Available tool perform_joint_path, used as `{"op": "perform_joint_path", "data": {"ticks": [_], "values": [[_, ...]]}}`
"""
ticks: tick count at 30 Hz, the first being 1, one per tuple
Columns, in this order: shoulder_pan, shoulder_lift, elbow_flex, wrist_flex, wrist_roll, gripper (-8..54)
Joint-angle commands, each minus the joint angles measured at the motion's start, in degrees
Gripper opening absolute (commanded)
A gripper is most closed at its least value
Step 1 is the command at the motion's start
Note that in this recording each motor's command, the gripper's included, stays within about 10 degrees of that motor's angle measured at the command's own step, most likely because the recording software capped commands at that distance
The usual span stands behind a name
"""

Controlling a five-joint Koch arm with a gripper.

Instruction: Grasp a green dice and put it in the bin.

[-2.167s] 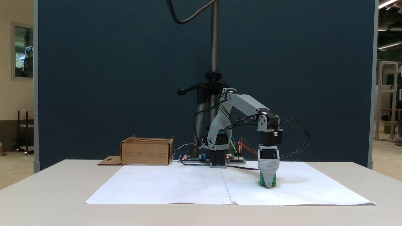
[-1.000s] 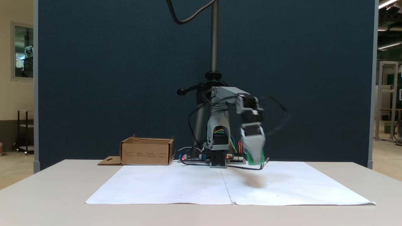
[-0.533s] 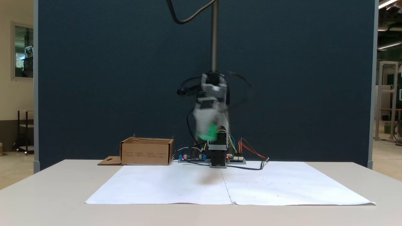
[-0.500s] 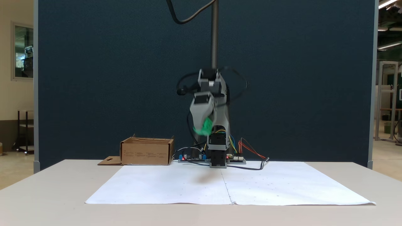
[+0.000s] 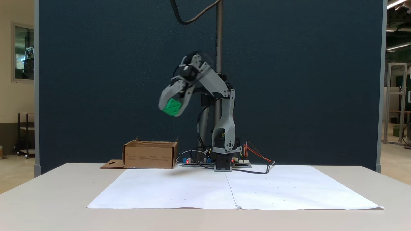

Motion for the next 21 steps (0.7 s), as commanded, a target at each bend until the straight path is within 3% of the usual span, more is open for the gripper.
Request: {"op": "perform_joint_path", "data": {"ticks": [1,21], "values": [[6.1,0.2,-2.5,3.8,-2.7,11.6],[44.6,-18.3,-12.4,5.9,-4.4,11.7]]}}
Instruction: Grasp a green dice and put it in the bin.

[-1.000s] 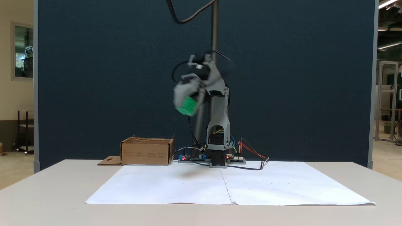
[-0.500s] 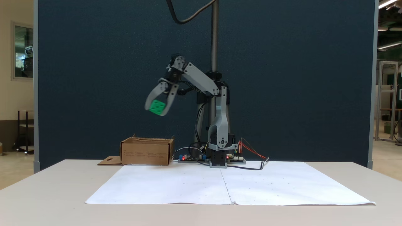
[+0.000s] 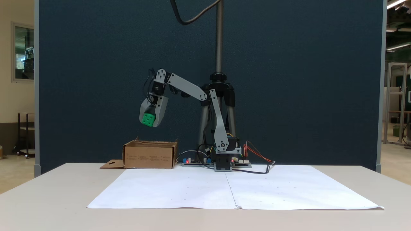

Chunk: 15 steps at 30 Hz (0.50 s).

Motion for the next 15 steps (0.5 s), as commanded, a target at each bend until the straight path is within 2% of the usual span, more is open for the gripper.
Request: {"op": "perform_joint_path", "data": {"ticks": [1,10,14,15], "values": [[3.8,0.5,-2.2,4.3,-4.5,11.6],[9.6,-5.7,-2.5,-0.4,-7.6,11.6],[9.8,-5.7,-2.4,-0.4,-10.1,11.6],[10.8,-5.7,-2.4,-0.8,-9.9,30.2]]}}
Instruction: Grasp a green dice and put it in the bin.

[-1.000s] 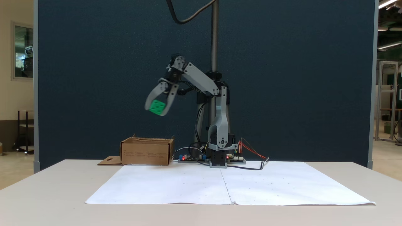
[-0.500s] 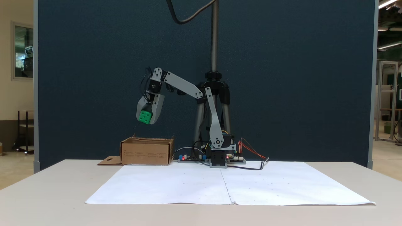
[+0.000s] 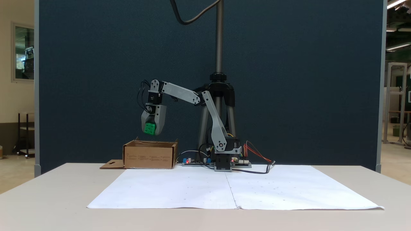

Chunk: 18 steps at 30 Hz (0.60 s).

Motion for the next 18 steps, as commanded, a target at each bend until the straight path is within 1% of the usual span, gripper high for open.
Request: {"op": "perform_joint_path", "data": {"ticks": [1,4,5,11,14,18], "values": [[2.3,1.1,-2.2,-0.6,-4.4,32.4],[2.2,0.4,-1.9,-1.8,-4.2,44.2],[2.1,0.4,-1.9,-2.3,-4.0,46.4],[1.8,0.4,-1.9,-5.4,-3.2,43.8],[0.4,0.6,-2.0,-9.1,1.8,43.0],[-6.4,5.6,-2.0,-13.1,7.4,42.9]]}}
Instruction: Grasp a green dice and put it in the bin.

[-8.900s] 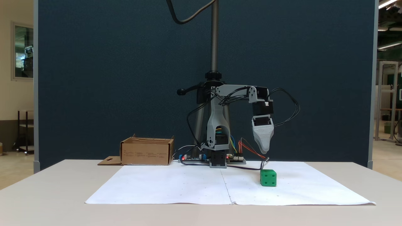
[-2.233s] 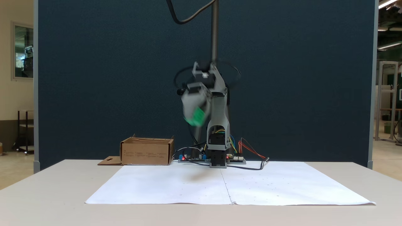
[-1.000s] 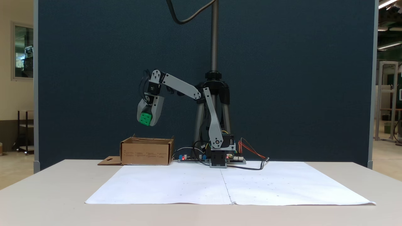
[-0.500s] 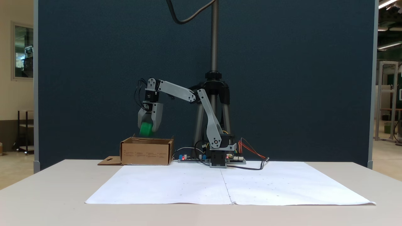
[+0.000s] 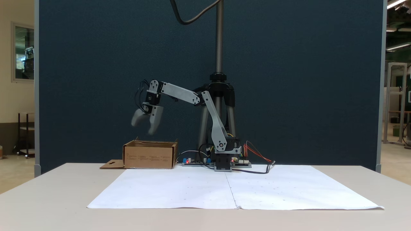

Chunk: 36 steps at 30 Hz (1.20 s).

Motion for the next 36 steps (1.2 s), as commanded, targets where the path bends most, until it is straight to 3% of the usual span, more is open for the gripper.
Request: {"op": "perform_joint_path", "data": {"ticks": [1,10,25,31,36], "values": [[-4.4,6.5,-2.0,-5.3,6.9,42.9],[-32.1,18.5,-1.8,-13.4,9.8,43.2],[-79.5,24.9,9.2,-21.1,7.0,44.8],[-90.7,33.2,32.6,-35.9,-3.2,44.5],[-93.3,41.9,54.3,-46.8,-4.5,43.9]]}}
